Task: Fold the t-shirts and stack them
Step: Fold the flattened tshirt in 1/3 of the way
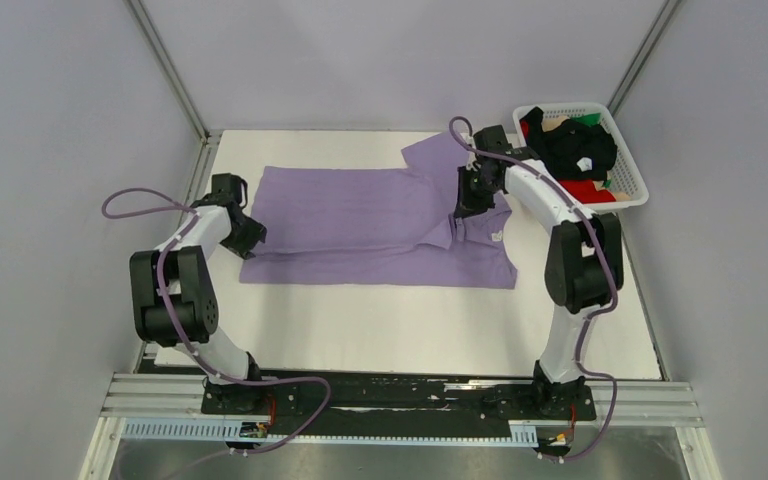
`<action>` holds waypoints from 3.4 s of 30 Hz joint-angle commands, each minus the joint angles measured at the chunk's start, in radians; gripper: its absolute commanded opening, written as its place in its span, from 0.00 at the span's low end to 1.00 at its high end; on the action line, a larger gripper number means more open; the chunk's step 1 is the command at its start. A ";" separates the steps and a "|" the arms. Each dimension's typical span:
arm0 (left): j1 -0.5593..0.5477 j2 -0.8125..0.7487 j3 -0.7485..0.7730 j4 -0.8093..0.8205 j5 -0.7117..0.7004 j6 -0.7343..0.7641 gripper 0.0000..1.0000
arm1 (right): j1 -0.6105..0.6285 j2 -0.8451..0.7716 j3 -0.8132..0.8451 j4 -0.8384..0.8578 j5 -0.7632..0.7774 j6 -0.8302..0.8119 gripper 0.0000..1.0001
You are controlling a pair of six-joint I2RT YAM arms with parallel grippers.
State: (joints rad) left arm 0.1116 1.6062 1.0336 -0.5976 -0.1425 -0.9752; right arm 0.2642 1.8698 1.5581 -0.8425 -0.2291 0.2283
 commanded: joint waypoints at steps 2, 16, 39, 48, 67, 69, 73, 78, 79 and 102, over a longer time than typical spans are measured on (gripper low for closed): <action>0.037 0.071 0.120 0.023 -0.051 0.010 0.88 | -0.044 0.192 0.247 0.069 0.097 -0.059 0.28; 0.047 -0.051 0.179 0.023 0.122 0.175 1.00 | -0.059 -0.051 -0.014 0.195 -0.002 0.055 1.00; 0.047 -0.180 0.023 -0.013 0.188 0.287 1.00 | 0.137 0.269 0.187 0.312 -0.129 0.131 1.00; 0.046 -0.191 0.034 -0.002 0.250 0.305 1.00 | 0.136 0.174 0.139 0.443 -0.069 0.210 1.00; -0.099 0.221 0.035 0.211 0.397 0.291 1.00 | -0.001 -0.132 -0.513 0.374 0.141 0.243 1.00; -0.100 0.208 -0.013 0.214 0.396 0.284 1.00 | -0.011 -0.161 -0.566 0.339 0.168 0.256 1.00; -0.143 0.128 -0.108 0.173 0.375 0.282 1.00 | -0.030 -0.232 -0.672 0.285 0.193 0.301 1.00; -0.202 -0.025 -0.238 0.137 0.369 0.264 1.00 | -0.050 -0.345 -0.791 0.211 0.203 0.370 1.00; -0.211 -0.040 -0.263 0.122 0.365 0.260 1.00 | -0.055 -0.362 -0.808 0.192 0.208 0.385 1.00; -0.390 -0.374 -0.307 0.010 0.256 0.127 1.00 | -0.227 -0.648 -0.915 0.065 0.365 0.515 1.00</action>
State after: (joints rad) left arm -0.2752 1.2678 0.6418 -0.5167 0.1852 -0.8505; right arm 0.0525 1.2686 0.6502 -0.7147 0.0525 0.7238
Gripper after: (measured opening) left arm 0.998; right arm 0.998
